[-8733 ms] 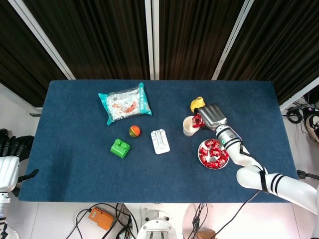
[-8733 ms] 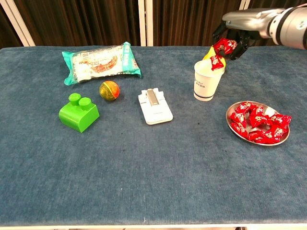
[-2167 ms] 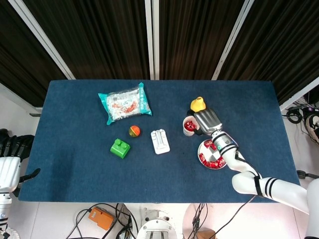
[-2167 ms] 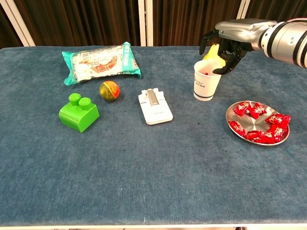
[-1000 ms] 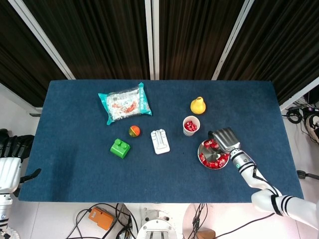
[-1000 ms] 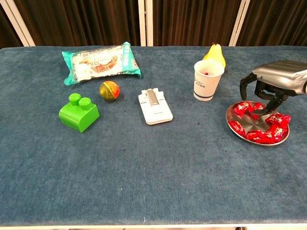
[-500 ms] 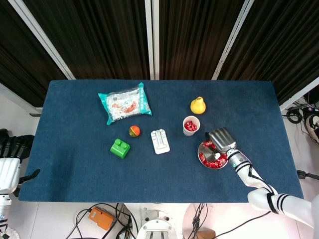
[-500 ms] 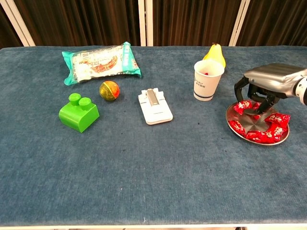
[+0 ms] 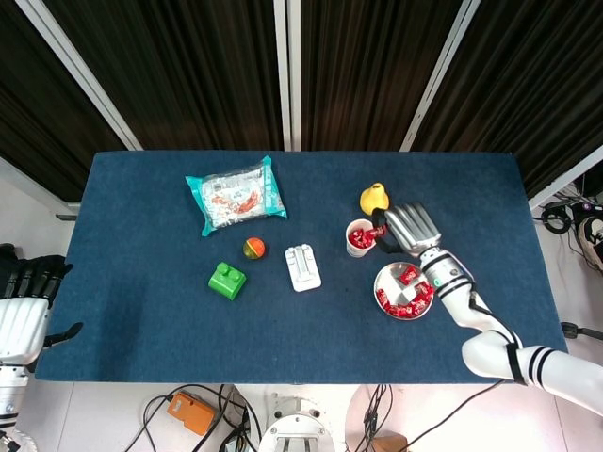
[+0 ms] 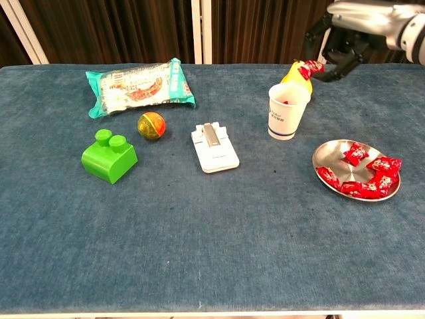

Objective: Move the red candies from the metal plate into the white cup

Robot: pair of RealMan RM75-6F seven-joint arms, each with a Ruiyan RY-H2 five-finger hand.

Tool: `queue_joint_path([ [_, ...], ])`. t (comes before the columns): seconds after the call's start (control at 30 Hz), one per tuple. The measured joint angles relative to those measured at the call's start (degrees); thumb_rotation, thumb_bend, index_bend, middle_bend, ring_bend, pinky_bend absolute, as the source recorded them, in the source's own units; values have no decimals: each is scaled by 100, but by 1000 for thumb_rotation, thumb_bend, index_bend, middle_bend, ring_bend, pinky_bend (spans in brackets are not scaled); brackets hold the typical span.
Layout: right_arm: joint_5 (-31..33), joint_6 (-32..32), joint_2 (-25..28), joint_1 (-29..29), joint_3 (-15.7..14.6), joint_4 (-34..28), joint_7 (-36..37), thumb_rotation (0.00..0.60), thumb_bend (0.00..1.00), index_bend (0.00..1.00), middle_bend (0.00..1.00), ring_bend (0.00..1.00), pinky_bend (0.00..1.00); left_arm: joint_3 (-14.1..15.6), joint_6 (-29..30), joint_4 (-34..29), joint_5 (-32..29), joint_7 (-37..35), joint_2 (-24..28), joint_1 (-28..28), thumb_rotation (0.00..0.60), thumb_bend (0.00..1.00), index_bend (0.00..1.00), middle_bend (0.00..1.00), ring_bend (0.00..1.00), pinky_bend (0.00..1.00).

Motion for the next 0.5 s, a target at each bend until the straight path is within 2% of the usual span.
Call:
queue_joint_path([
  [0.27,756,-449,-330,451,38,309,-596,600,569,581,941,1000,1000,47,8,-37,121,48,-29,-31,600,0,137,144,37,0],
  [0.5,960,-540,-541,610,-103,491,-802,600,541,405,941,1000,1000,59,40,-38,155,36,-26,-25,600,0,137,144,37,0],
])
